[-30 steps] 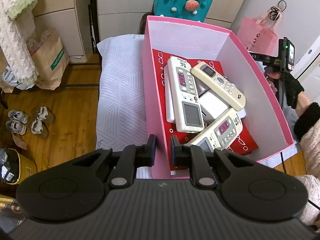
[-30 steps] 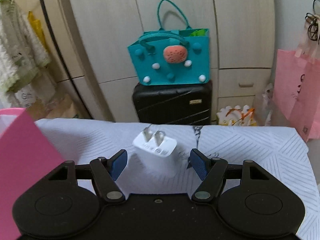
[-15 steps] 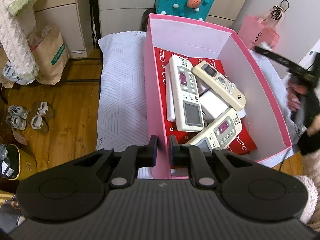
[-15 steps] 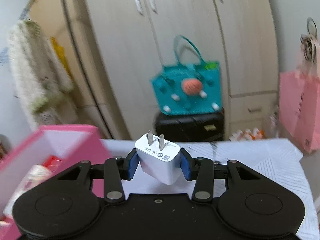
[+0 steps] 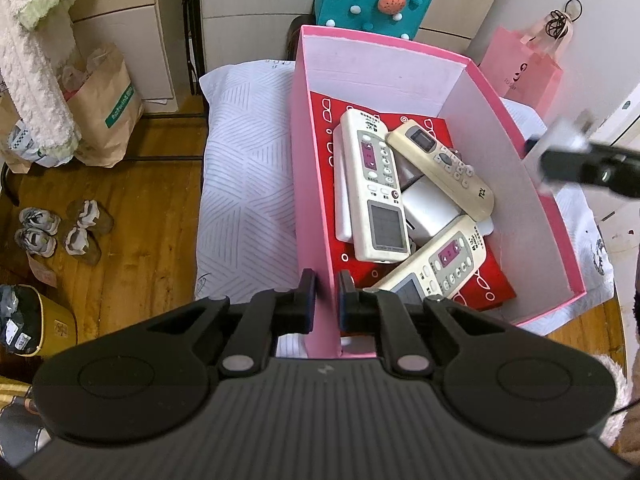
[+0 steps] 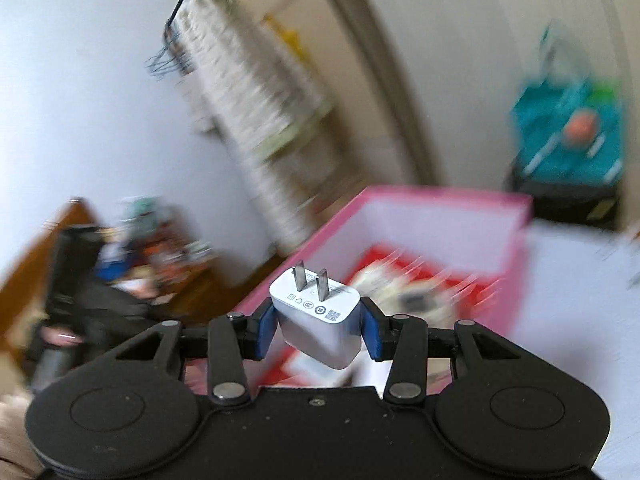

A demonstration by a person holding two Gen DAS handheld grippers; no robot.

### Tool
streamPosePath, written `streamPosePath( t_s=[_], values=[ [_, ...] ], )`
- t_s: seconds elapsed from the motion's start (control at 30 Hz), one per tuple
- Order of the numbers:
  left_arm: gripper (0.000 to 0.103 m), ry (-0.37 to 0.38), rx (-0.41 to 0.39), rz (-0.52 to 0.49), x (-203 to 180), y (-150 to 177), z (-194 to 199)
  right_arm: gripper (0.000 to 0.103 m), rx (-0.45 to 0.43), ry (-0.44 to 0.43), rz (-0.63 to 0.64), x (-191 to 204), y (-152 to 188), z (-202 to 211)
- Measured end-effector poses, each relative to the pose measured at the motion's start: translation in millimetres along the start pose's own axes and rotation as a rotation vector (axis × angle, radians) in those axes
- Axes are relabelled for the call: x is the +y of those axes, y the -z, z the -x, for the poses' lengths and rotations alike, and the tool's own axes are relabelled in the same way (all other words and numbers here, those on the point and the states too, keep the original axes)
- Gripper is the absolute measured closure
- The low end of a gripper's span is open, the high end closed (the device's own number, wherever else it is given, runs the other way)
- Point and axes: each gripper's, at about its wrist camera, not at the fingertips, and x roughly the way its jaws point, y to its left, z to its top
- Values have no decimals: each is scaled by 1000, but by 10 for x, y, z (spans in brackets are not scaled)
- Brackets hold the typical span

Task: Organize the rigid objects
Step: 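Carry the white charger into the pink box and release it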

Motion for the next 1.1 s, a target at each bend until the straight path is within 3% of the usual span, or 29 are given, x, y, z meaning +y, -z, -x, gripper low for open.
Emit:
streamPosePath(
  t_s=[0.3, 0.47, 0.63, 0.73, 0.9, 1.0, 1.1],
  values=[
    [92, 25, -10, -5, 44, 25, 11, 54, 243, 169, 18, 24, -93, -704],
    [92, 41, -9, -11, 58, 15, 17, 54, 317, 241, 32, -37, -22, -894],
    [91, 48, -16, -28, 63, 32, 21, 54, 328, 304, 107, 41, -29, -947],
    [91, 48, -18, -36, 57, 34, 24, 54, 352, 297, 88, 16, -42, -990],
    [91, 52, -16, -46, 52, 31, 26, 53, 379, 381, 108, 6, -55, -1080],
    [91, 56, -18, -44, 64, 39, 26, 40, 365, 389, 137, 51, -46, -1080],
    [91, 62, -19, -42, 77, 40, 24, 36, 303, 420, 193, 166, -18, -981]
  ],
)
